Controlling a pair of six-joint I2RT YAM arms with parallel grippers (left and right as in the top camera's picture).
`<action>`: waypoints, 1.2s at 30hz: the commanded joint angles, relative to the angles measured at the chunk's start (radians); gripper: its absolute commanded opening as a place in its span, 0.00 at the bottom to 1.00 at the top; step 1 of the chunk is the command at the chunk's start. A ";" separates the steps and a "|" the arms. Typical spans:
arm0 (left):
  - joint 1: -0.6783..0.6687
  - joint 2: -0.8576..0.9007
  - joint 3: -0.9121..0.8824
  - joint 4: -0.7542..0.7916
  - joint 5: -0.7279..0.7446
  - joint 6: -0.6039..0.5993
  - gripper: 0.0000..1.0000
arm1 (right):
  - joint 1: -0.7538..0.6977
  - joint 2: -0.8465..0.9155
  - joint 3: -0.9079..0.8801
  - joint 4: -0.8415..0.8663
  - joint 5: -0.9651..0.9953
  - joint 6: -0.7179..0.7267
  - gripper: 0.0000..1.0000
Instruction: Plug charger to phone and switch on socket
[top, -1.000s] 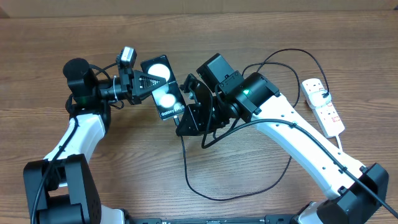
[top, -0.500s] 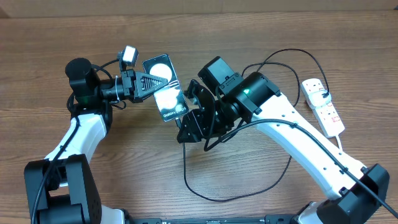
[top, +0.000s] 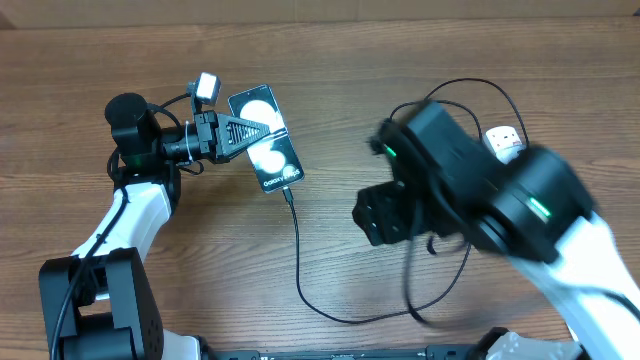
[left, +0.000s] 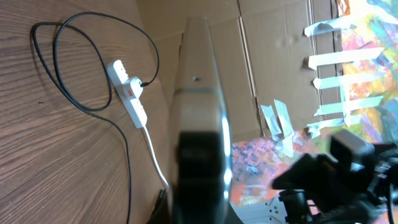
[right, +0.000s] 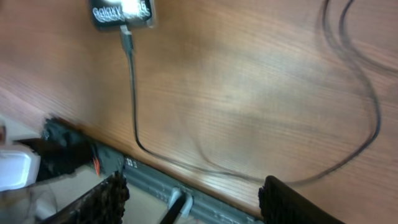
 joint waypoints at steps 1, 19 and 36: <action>-0.002 0.004 0.026 0.008 0.001 0.030 0.04 | 0.062 -0.091 -0.076 0.081 0.124 0.109 0.70; -0.002 0.004 0.026 0.007 0.005 0.030 0.04 | 0.152 0.085 -0.422 0.568 0.138 0.106 0.73; -0.002 0.004 0.026 0.007 0.005 0.030 0.04 | 0.250 0.146 -0.422 0.632 0.203 0.115 0.51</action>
